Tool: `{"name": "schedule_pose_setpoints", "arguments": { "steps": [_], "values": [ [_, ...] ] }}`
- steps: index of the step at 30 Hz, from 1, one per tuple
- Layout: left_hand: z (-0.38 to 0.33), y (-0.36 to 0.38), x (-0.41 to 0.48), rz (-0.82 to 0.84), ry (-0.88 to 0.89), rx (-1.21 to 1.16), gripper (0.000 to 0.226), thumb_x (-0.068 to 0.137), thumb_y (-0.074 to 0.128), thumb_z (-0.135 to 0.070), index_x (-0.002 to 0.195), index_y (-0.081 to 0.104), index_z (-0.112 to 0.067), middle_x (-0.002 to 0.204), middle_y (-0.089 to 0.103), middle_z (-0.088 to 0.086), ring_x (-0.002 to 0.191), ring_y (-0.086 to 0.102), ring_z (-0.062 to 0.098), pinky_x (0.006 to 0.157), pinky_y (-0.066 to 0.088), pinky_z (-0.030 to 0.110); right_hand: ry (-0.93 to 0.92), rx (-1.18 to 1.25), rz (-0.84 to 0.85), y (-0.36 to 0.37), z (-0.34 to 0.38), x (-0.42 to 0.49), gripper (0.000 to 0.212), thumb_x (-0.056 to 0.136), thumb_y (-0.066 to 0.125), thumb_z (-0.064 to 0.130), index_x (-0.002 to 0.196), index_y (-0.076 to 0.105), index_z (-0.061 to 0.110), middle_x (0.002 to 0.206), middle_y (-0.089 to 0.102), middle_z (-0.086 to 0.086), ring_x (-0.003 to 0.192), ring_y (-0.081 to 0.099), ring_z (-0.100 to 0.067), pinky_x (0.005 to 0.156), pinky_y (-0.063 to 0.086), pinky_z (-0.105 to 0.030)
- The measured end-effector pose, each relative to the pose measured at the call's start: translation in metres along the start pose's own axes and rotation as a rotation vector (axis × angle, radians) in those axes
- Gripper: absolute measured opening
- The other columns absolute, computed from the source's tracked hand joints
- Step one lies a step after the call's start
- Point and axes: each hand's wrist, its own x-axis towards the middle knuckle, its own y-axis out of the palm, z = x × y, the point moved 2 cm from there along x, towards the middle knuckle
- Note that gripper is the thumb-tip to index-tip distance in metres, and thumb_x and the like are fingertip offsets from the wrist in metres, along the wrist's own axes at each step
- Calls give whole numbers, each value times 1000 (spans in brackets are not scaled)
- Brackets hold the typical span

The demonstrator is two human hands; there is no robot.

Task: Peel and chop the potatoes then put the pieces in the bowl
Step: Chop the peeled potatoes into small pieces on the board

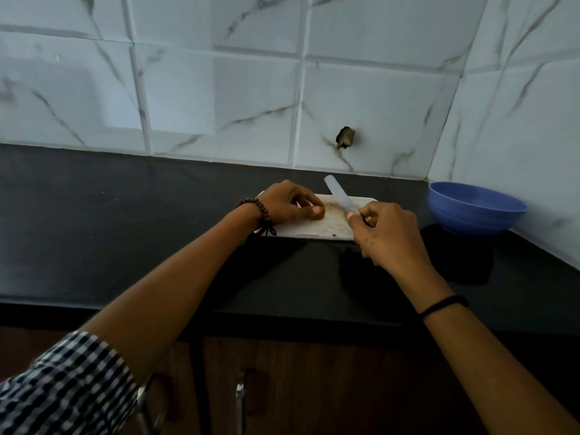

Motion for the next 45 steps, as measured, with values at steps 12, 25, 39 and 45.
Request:
{"name": "schedule_pose_setpoints", "arguments": {
  "steps": [12, 25, 39, 45],
  "values": [
    [1, 10, 8, -17, -49, -236, 17, 90, 66, -27, 100, 72, -14, 100, 74, 2, 101, 66, 18, 94, 53, 35, 58, 118, 44, -2, 1, -3, 14, 98, 61, 30, 93, 68, 20, 68, 68, -1, 43, 58, -7, 37, 43, -14],
    [-13, 13, -2, -14, 22, -45, 25, 88, 65, -43, 109, 70, -31, 96, 66, -17, 82, 56, -5, 70, 37, 8, 59, 143, 47, -3, 0, -4, 13, 98, 60, 31, 93, 68, 22, 68, 70, -3, 38, 55, -4, 37, 44, -16],
    [-8, 4, -6, -105, -15, 24, 14, 72, 75, -52, 85, 74, -47, 84, 71, -18, 90, 64, 4, 100, 45, 36, -20, 26, 26, -2, -1, -6, 23, 97, 59, 35, 103, 75, 18, 69, 68, -1, 58, 64, -13, 56, 58, -32],
    [-11, 7, -2, -117, -28, 61, 29, 68, 71, -64, 88, 76, -43, 90, 73, -17, 88, 63, 4, 95, 48, 39, -57, -53, 34, -1, 0, -6, 24, 98, 59, 34, 110, 74, 19, 76, 67, 2, 65, 64, -10, 61, 55, -26]
  ]
}}
